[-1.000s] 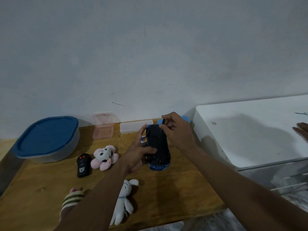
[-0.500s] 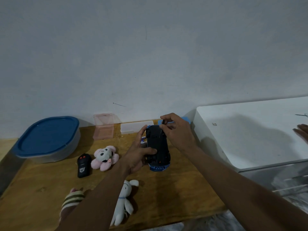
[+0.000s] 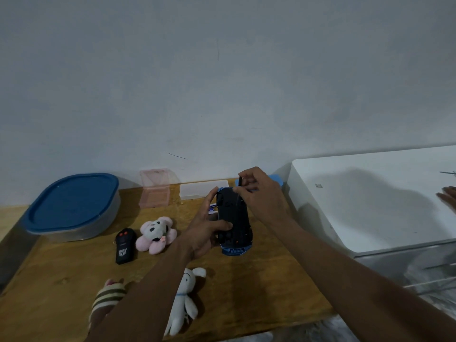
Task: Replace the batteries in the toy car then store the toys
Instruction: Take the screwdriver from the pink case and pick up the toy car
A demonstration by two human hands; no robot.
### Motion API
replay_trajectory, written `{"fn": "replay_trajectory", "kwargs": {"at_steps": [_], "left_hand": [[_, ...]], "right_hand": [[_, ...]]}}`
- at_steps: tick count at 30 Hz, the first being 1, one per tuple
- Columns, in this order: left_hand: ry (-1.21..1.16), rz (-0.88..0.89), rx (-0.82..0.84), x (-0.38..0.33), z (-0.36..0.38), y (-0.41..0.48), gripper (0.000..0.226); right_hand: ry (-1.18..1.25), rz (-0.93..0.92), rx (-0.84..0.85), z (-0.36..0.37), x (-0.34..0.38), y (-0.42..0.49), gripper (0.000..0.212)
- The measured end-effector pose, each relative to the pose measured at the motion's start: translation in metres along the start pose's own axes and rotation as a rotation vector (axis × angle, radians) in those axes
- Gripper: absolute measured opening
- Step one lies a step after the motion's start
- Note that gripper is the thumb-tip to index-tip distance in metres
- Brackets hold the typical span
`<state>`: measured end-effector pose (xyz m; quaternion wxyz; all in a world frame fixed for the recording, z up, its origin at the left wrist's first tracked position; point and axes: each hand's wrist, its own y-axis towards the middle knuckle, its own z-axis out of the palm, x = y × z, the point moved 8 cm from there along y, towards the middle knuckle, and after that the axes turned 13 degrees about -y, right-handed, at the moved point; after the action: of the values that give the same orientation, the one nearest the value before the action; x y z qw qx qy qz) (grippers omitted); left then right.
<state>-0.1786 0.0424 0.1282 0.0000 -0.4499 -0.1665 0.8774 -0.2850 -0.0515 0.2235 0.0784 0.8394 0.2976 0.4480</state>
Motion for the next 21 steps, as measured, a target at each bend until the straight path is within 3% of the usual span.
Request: {"fn": "replay_trajectory", "kwargs": {"at_steps": [21], "left_hand": [[-0.014, 0.009, -0.04, 0.002, -0.007, -0.005, 0.095]], "right_hand": [[-0.032, 0.035, 0.0, 0.011, -0.003, 0.002, 0.016]]}}
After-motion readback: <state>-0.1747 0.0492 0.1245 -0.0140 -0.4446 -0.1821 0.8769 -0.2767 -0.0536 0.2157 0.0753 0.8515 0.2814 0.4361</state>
